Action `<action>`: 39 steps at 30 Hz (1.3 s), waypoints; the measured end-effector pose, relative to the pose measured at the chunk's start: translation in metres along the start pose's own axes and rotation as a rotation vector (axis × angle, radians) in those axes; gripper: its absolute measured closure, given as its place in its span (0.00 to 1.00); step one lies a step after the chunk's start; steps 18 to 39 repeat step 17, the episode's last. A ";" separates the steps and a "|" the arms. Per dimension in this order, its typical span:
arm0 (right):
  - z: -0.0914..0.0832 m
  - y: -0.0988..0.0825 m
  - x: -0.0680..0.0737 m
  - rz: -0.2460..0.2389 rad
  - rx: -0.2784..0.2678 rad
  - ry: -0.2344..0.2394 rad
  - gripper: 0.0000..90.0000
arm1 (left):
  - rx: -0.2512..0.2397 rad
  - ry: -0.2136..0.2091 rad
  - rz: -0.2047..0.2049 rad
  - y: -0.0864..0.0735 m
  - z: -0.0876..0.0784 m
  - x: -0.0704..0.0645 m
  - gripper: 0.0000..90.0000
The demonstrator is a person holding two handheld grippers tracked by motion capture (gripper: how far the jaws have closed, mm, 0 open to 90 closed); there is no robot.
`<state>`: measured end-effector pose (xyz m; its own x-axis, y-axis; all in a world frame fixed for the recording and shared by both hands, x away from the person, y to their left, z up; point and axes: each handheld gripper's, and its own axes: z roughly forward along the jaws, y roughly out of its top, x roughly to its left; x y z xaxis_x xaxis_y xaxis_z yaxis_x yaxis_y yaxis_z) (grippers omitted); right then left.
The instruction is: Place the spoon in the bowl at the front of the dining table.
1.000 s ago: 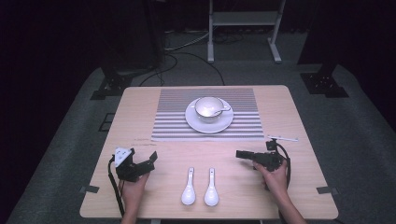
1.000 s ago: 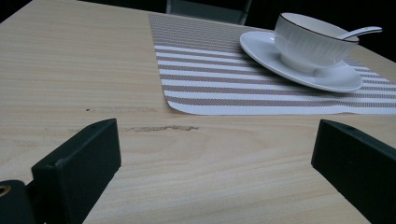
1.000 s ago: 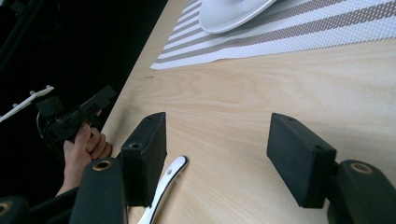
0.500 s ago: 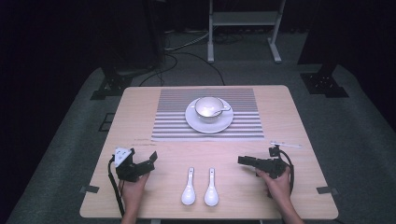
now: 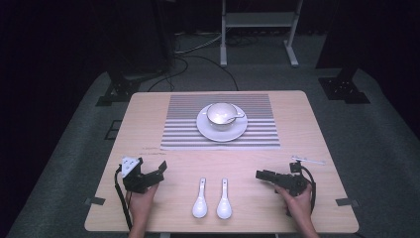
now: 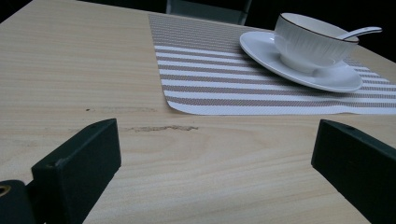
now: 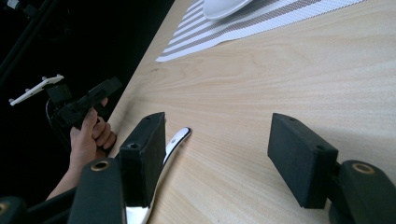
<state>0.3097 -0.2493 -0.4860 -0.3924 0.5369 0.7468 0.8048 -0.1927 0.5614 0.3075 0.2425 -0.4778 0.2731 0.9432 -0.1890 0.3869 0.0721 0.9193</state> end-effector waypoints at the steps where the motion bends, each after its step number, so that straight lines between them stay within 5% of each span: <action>1: 0.000 0.000 0.000 0.000 0.000 0.000 0.40 | 0.000 0.000 0.000 0.000 0.000 0.000 0.00; 39: -0.014 -0.015 0.000 -0.002 -0.035 0.005 0.40 | -0.002 0.001 -0.006 0.000 0.000 0.000 0.00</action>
